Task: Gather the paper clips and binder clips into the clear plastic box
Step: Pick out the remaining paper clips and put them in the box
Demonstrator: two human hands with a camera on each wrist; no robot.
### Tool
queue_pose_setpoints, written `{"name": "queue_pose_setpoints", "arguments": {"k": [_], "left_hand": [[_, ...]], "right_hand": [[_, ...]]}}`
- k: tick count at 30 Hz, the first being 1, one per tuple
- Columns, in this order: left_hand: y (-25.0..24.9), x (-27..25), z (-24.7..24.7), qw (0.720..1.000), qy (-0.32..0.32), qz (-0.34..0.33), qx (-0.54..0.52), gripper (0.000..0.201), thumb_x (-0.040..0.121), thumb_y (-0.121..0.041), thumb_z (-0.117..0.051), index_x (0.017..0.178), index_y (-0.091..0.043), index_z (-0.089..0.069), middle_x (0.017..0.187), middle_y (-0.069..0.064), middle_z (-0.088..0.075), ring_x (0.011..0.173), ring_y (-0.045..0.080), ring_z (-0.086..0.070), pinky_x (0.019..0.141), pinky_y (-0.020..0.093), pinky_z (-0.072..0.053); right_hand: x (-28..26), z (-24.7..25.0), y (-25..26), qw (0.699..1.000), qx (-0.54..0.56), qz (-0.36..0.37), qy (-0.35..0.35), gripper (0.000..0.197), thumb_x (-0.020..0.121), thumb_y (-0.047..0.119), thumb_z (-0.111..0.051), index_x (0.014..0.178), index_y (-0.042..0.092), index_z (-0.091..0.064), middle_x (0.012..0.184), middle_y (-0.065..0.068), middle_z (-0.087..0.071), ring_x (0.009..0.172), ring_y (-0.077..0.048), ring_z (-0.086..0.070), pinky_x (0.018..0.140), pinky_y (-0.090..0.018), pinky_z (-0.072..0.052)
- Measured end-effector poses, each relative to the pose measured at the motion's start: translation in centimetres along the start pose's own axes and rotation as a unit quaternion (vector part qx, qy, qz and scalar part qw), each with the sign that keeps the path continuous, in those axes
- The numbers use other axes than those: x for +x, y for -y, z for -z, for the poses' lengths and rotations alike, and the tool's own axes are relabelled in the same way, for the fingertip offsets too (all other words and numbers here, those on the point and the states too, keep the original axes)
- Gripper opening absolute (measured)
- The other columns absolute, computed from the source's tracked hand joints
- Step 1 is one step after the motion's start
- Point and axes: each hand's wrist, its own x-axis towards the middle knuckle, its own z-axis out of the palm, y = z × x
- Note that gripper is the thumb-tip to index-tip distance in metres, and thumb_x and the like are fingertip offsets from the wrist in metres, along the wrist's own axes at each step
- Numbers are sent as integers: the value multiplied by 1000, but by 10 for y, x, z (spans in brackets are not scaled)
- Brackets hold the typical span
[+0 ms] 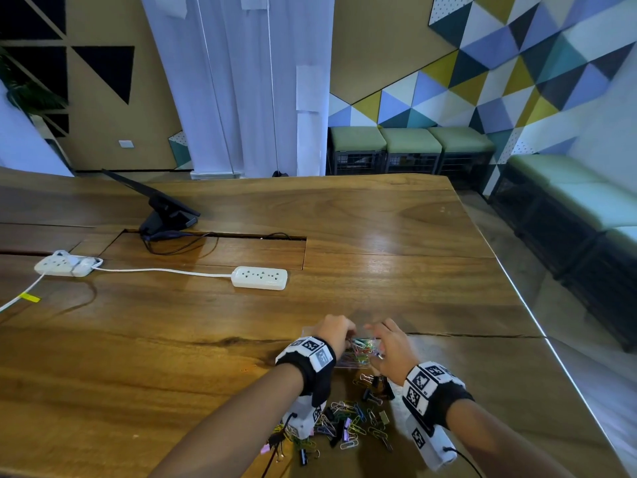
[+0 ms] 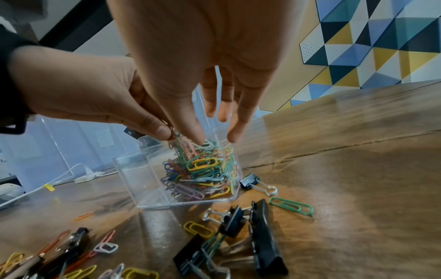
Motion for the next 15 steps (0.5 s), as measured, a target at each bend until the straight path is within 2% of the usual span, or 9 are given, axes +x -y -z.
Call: {"name": "queue_pose_setpoints", "arguments": {"k": [4,7,10,12,15], "left_hand": [[5,-2,-2,999,-11,-2,-34,30,89,-1,-55,116,-9,-64,118,8,-65,111,23,-59,95,31,-46],[9,-4,-4,999,9,-7,-35,33,90,0,-52,118,-13,-63,120,7,-64,112,23,-59,97,32,-46],[10,-7,-7,996,52,-38,57,36,91,-1,-50,123,-16,-61,128,9,-58,120,26,-52,103,37,-41],[12,-13,-8,991,60,-44,114,39,91,-1,-49,126,-18,-58,132,8,-50,124,26,-44,107,42,-37],[26,-22,-7,995,-12,-54,82,33,91,-4,-50,118,-20,-61,126,0,-51,118,18,-41,105,38,-38]], "right_hand": [[0,1,1,1000,7,-2,-1,60,77,15,-70,131,23,-44,122,5,-42,94,-6,-52,86,-21,-50],[1,1,0,1000,6,-5,1,61,77,15,-70,132,23,-44,123,5,-42,94,-6,-51,86,-21,-51],[0,2,0,1000,12,-5,6,61,78,15,-70,132,23,-43,123,5,-42,99,-8,-53,87,-22,-51],[-1,3,-1,1000,14,-3,9,61,78,15,-69,133,24,-43,123,5,-42,96,-8,-53,84,-21,-52],[-2,6,-3,1000,4,6,9,61,79,20,-69,133,27,-43,123,5,-42,89,-6,-52,79,-19,-52]]}}
